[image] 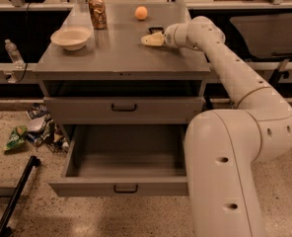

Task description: Place rxbar chocolate into middle drawer

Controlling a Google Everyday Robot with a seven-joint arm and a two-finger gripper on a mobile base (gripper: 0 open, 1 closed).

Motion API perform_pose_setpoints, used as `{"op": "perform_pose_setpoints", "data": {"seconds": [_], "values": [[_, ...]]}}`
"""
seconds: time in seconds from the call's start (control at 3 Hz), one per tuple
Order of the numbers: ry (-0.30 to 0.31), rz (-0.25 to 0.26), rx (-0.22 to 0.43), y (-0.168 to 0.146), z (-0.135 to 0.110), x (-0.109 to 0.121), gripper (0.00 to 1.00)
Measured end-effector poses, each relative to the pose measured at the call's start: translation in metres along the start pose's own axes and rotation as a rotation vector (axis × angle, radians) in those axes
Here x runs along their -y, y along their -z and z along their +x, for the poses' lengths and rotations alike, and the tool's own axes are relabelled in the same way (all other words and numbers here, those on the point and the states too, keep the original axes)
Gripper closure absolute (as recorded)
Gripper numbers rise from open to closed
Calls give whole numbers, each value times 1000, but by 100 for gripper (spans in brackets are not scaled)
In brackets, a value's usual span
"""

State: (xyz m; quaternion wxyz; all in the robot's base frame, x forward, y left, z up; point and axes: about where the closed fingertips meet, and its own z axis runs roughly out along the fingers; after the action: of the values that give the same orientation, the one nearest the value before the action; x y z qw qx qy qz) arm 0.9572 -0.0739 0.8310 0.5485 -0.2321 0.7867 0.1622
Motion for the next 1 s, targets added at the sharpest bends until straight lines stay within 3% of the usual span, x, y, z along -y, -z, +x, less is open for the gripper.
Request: {"op": "perform_pose_setpoints", "data": {"seconds": [0.33,0.67,1.0], "values": [[1,-4,-13,-9,4,-1,50],[3,-6,-16,-10,4,-1,72],[3,-7,-16,-9,2,-1,100]]}}
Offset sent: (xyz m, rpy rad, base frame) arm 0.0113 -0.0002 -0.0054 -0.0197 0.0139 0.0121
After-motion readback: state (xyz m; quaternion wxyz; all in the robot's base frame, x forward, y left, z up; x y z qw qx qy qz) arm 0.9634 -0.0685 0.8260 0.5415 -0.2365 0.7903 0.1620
